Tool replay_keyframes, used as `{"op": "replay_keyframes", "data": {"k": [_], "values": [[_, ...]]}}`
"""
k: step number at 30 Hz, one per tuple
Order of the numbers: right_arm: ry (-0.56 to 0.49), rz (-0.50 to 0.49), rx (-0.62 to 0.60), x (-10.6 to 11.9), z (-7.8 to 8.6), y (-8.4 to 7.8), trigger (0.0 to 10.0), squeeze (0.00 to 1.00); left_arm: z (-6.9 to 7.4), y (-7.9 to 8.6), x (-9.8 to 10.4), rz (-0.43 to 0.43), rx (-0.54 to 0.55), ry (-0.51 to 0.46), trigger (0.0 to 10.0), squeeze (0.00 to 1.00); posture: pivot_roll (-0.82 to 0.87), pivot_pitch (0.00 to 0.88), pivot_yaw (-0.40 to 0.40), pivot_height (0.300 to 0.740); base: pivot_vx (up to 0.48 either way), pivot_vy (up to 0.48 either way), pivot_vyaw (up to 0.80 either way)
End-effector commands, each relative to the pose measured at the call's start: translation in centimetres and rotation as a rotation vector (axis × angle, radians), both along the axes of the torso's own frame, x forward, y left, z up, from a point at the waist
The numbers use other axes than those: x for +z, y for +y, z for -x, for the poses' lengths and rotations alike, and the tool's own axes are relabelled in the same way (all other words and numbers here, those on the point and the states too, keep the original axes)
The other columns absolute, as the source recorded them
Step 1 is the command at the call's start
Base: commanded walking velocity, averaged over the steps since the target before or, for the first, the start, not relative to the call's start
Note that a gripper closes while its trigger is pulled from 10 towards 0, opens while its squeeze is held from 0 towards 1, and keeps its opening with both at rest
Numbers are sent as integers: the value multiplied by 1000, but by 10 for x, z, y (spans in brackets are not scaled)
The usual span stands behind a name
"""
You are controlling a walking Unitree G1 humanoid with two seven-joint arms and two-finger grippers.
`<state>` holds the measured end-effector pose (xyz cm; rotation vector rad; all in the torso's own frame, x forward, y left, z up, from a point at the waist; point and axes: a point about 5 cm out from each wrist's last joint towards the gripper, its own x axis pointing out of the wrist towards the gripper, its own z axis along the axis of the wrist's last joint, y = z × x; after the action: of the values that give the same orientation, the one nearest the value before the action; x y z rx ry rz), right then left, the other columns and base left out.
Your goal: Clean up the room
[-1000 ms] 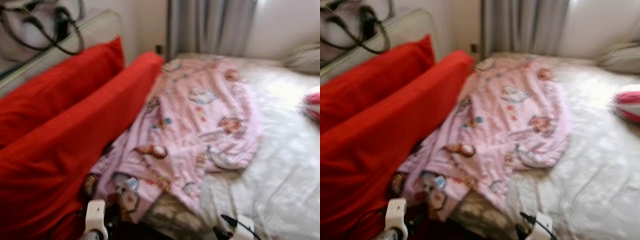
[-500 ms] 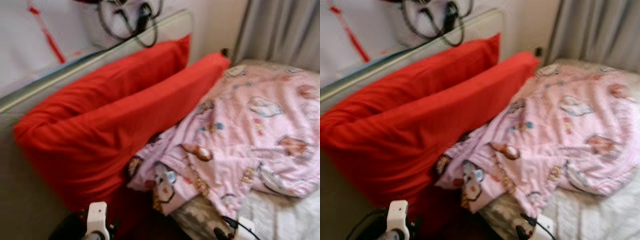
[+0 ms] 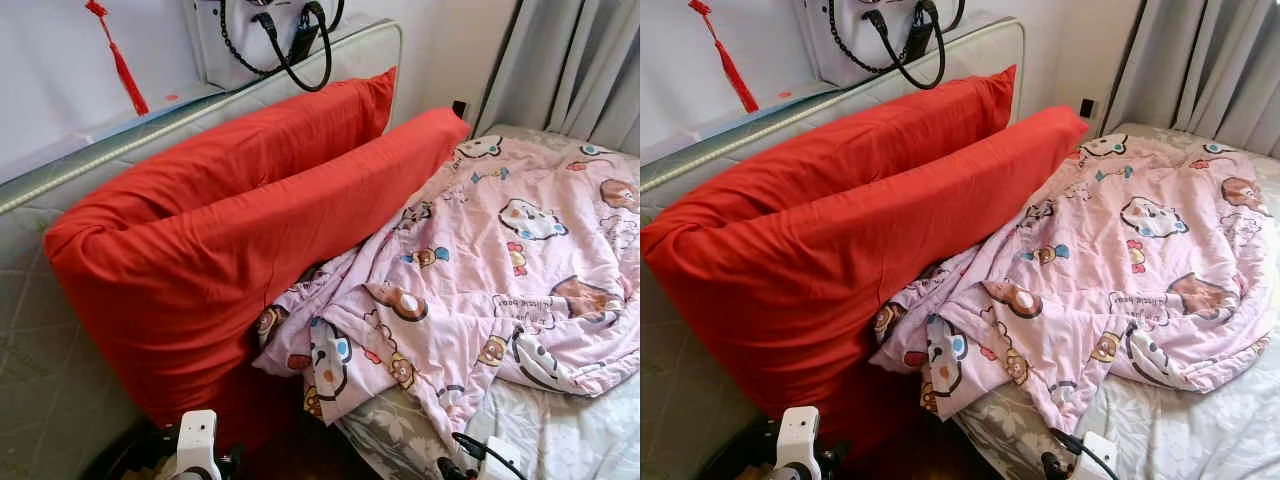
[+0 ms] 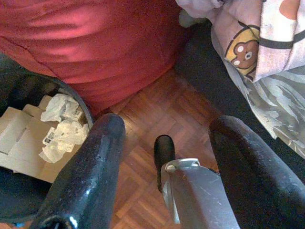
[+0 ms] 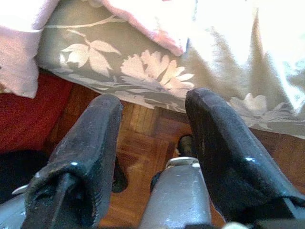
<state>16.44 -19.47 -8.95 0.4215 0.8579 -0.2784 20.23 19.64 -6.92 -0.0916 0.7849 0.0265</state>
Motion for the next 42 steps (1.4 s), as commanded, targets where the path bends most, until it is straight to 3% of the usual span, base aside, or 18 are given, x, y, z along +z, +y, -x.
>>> {"op": "replay_keyframes", "data": {"k": [1,7,22,24,30,38,40,42], "values": [[-22,1,-37,2,-4,-3,10000,0,0,0,0,0,0,1,10000,0,87,38,26,740,262,0,-738],[-35,15,-25,5,-8,-5,10000,0,-1,0,0,3,7,-4,10000,0,84,46,23,740,274,0,-600],[-134,14,9,15,-29,4,10000,0,-2,2,2,-7,20,-13,10000,0,86,56,22,740,170,0,0],[-157,18,57,18,-33,7,10000,0,-5,2,3,-4,15,-26,10000,0,82,57,23,740,0,0,0],[-237,39,132,27,-48,13,10000,0,-19,0,13,11,5,-102,10000,0,79,60,23,740,0,0,0],[-395,81,210,47,-71,17,10000,0,-47,-4,40,65,2,-327,10000,0,85,65,18,740,0,0,0],[-409,84,211,48,-72,18,10000,0,-48,-4,42,68,2,-349,10000,0,85,65,18,740,0,0,0],[-397,106,285,47,-71,23,10000,0,-49,-4,46,71,-3,-387,10000,0,73,62,14,740,0,0,0]]}}
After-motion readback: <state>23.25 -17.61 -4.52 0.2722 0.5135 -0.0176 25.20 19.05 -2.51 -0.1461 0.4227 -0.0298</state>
